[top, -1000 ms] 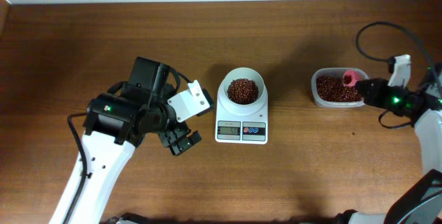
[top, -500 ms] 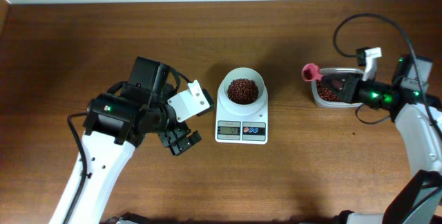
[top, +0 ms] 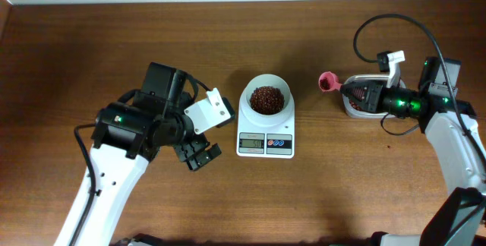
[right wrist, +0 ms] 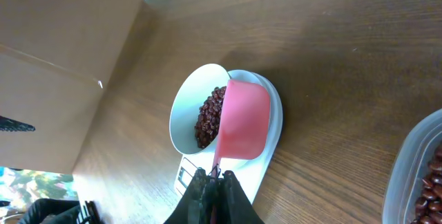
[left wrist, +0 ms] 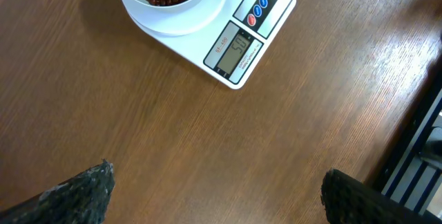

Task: Scoop and weigh 50g on scale

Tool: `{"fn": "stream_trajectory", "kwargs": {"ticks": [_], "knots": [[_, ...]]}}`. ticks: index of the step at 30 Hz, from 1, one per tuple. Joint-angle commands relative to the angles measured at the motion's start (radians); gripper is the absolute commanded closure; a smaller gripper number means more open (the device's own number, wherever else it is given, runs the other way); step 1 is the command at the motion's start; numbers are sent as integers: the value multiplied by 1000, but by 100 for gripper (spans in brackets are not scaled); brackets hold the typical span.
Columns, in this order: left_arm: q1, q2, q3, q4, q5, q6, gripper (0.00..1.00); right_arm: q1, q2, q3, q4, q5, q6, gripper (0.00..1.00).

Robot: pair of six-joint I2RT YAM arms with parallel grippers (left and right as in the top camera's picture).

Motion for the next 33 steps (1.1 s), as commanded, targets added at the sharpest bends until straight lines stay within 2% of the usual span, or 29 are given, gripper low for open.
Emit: {"fn": "stream_trajectory", "kwargs": {"ticks": [1, 11, 19, 20, 22, 24, 30, 33], "knots": [[7, -9, 18, -1, 11, 13, 1, 5, -17, 16, 3, -23, -13, 96], [7, -9, 18, -1, 11, 13, 1, -15, -17, 16, 5, 82, -13, 96], [7, -9, 18, -1, 11, 13, 1, -161, -17, 16, 3, 98, -13, 96], [7, -9, 18, -1, 11, 13, 1, -167, -17, 16, 0, 130, -22, 96], [7, -9, 18, -1, 11, 13, 1, -164, -17, 15, -51, 259, -187, 96], [7, -9, 18, -1, 11, 13, 1, -164, -17, 15, -85, 442, -270, 96], [7, -9, 18, -1, 11, 13, 1, -138, -17, 26, -67, 561, -328, 96], [7, -9, 18, -1, 11, 13, 1, -31, -18, 55, -67, 798, -328, 96]]}}
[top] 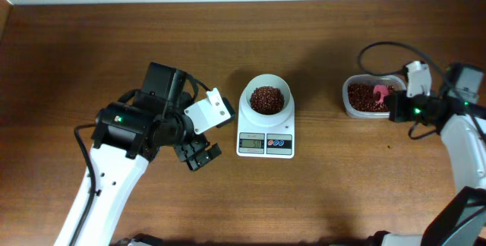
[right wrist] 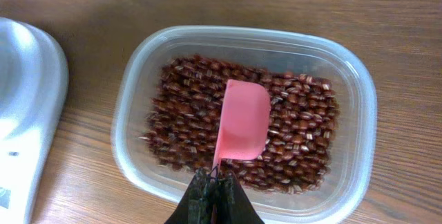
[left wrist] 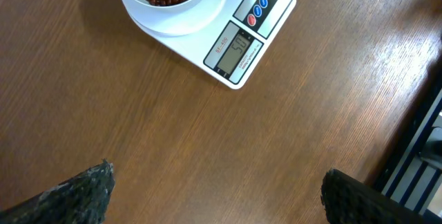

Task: Scoop and weigh 50g on scale

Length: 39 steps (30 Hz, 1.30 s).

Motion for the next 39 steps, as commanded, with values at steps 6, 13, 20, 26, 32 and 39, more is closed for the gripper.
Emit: {"fn": "stream_trajectory", "kwargs": {"ticks": [6, 13, 20, 26, 32, 39], "knots": [[7, -9, 18, -1, 11, 13, 1, 269, -18, 126, -45, 652, -19, 96], [7, -9, 18, -1, 11, 13, 1, 327, -98, 220, -139, 539, 144, 96], [7, -9, 18, -1, 11, 13, 1, 327, -366, 236, -307, 262, 148, 96], [7, -9, 18, -1, 11, 13, 1, 326, -544, 177, -584, 276, 282, 96], [7, -9, 18, -1, 11, 13, 1, 326, -594, -119, -430, 459, 730, 96], [7, -9, 18, -1, 11, 13, 1, 326, -594, -328, -225, 467, 948, 96]]}}
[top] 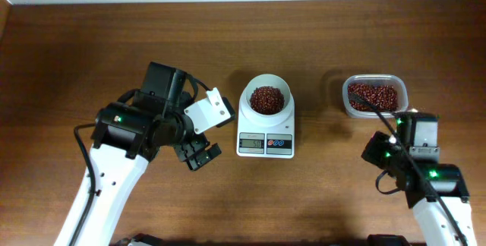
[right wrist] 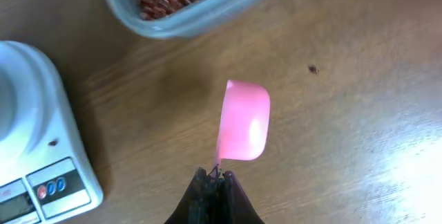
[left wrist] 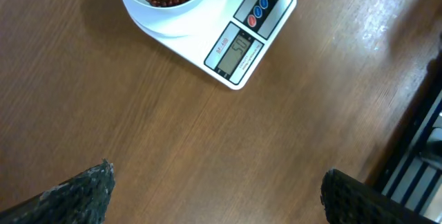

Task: Scoop and weigh 50g on scale
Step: 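Lift the empty scoop out and move the right gripper toward the front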

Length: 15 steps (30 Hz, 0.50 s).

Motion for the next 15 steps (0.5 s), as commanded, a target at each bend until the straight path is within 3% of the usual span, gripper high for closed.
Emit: {"fn": "stream_trajectory", "kwargs": {"ticks": [1, 5, 15], "knots": [[7, -8, 15, -2, 11, 13, 1, 6, -12, -21, 45, 40, 92, 96], [7, -8, 15, -1, 11, 13, 1, 6, -11, -21, 72, 40, 170, 96], [7, -8, 15, -1, 11, 13, 1, 6, -10, -21, 71, 88, 199, 96]]}}
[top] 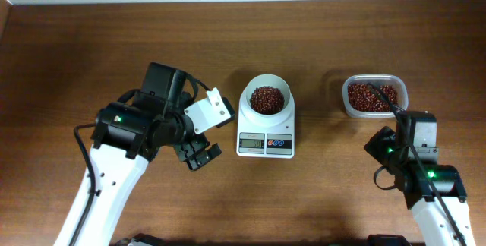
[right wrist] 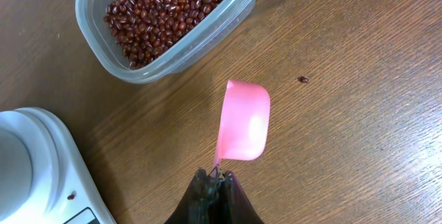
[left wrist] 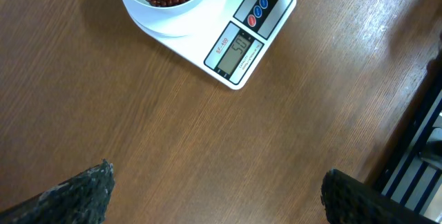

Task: Scoop and weigh 50g on scale
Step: 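Lift the empty scoop out and move the right gripper toward the front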

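A white scale (top: pixel 266 143) stands mid-table with a white bowl (top: pixel 266 99) of red beans on it. In the left wrist view its display (left wrist: pixel 238 47) is lit, with digits too small to read surely. A clear tub of red beans (right wrist: pixel 169 18) lies at the right. My right gripper (right wrist: pixel 214 176) is shut on the thin handle of a pink scoop (right wrist: pixel 243 120). The scoop hangs over bare wood just in front of the tub and looks empty. My left gripper (left wrist: pixel 217 196) is open above bare table in front of the scale, to its left.
One stray bean (right wrist: pixel 302 79) lies on the wood right of the scoop. The scale's corner (right wrist: pixel 38 165) shows at the left of the right wrist view. A dark table edge (left wrist: pixel 421 134) runs along the right of the left wrist view.
My right gripper, still shut on the pink scoop, has shifted a little toward the bean tub, which now shows more fully in its view. The left arm has not moved.
The right gripper first held the scoop beside the bowl on the scale. Then the scoop was over the beans in the tub. Then it hung empty over bare wood in front of the tub, where it still is. The left gripper stayed open and still throughout.
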Tool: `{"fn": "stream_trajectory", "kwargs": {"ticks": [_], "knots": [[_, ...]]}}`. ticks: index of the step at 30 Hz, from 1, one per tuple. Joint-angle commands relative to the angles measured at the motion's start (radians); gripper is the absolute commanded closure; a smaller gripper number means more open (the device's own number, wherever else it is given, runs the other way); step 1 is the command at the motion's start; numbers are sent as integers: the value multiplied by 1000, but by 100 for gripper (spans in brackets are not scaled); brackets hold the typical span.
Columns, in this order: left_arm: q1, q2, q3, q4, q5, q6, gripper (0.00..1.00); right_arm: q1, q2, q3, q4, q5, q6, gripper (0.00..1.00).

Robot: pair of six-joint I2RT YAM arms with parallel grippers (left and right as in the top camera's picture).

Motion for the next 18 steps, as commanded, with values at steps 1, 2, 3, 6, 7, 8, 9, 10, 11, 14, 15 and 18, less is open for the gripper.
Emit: {"fn": "stream_trajectory", "kwargs": {"ticks": [1, 2, 3, 6, 7, 8, 9, 10, 11, 14, 15, 18], "knots": [[7, -8, 15, -1, 11, 13, 1, 6, -10, -6, -10, 23, 12, 96], [7, -8, 15, -1, 11, 13, 1, 6, -10, -6, -25, 23, 12, 96], [7, -8, 15, -1, 11, 13, 1, 6, -10, -8, -28, 24, 12, 96], [7, -8, 15, -1, 11, 13, 1, 6, -10, -8, -23, 54, 11, 96], [7, -8, 15, -1, 11, 13, 1, 6, -10, -8, -21, 71, 11, 96], [7, -8, 15, -1, 11, 13, 1, 6, -10, -8, -19, 85, 11, 96], [7, -8, 15, -1, 11, 13, 1, 6, -10, -8, -8, 94, 11, 96], [7, -8, 15, -1, 11, 13, 1, 6, -10, -8, 20, 98, 7, 96], [7, -8, 15, -1, 11, 13, 1, 6, -10, -9, 57, 98, 7, 96], [7, -8, 15, -1, 11, 13, 1, 6, -10, -9, 125, 121, 4, 96], [7, -8, 15, -1, 11, 13, 1, 6, -10, -10, 131, 126, 4, 96], [7, -8, 15, -1, 11, 13, 1, 6, -10, -10, 114, 155, 4, 96]]}}
